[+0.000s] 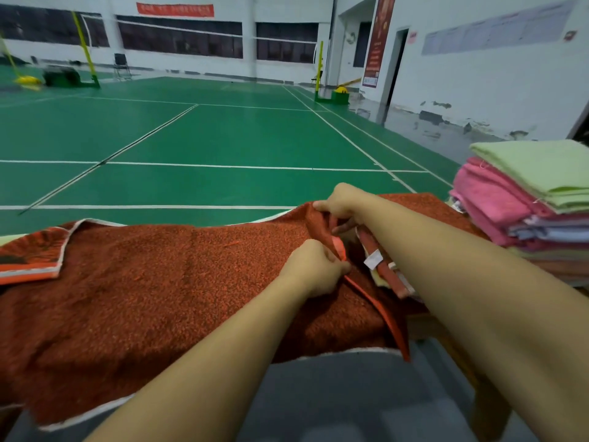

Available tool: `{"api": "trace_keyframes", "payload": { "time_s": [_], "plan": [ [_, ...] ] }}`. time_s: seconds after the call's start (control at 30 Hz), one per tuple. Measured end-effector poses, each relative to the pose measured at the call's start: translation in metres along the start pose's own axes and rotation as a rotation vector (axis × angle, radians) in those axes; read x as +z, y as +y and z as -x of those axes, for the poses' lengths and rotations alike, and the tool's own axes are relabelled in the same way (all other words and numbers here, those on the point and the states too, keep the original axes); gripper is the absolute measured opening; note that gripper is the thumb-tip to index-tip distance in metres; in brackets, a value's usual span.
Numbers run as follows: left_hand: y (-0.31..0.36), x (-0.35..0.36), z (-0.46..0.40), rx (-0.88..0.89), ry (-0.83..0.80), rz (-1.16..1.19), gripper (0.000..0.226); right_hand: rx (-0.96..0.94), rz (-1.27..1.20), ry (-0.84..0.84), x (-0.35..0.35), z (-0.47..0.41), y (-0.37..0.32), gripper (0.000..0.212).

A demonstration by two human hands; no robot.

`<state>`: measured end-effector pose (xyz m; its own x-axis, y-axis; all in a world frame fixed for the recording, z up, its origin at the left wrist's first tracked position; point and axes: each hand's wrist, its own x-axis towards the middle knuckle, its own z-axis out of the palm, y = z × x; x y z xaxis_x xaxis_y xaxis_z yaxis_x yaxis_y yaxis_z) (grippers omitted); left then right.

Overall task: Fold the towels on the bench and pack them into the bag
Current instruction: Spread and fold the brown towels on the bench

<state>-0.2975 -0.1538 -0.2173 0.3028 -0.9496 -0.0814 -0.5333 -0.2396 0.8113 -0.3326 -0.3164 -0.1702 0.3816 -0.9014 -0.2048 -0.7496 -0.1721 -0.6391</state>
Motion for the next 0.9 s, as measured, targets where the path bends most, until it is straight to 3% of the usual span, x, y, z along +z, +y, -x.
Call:
{"api": "trace_keyframes", "payload": {
  "time_s": [0.1,0.23,0.33,0.4,0.5,0.67,0.8,0.9],
  "plan": [
    [-0.002,-0.013,0.010,-0.036,-0.087,0.445,0.013,-0.052,-0.403,-0.018,-0.013,0.005,-0.004,0.029],
    [-0.008,-0.027,0.020,-0.136,-0.095,0.835,0.022,-0.001,-1.016,-0.258,-0.033,0.011,-0.007,0.026],
    [-0.006,-0.035,0.022,-0.143,0.023,0.967,0.034,-0.035,-1.213,-0.253,-0.039,0.009,-0.007,0.020],
    [-0.001,-0.041,0.025,-0.139,0.062,0.902,0.044,-0.049,-1.335,-0.186,-0.040,0.004,-0.007,0.018],
    [0.009,-0.043,0.032,-0.139,0.044,0.815,0.057,-0.039,-1.430,-0.019,-0.043,-0.004,-0.002,0.019],
    [0.022,-0.031,0.033,-0.049,0.080,0.876,0.051,-0.057,-1.337,0.226,-0.055,-0.004,0.011,0.026],
    [0.042,-0.014,0.029,-0.071,-0.092,1.034,0.057,-0.086,-1.326,0.327,-0.081,-0.001,0.024,0.030],
    [0.064,0.000,0.026,-0.044,-0.195,1.134,0.057,-0.082,-1.270,0.543,-0.106,0.000,0.034,0.031]
  ]
}}
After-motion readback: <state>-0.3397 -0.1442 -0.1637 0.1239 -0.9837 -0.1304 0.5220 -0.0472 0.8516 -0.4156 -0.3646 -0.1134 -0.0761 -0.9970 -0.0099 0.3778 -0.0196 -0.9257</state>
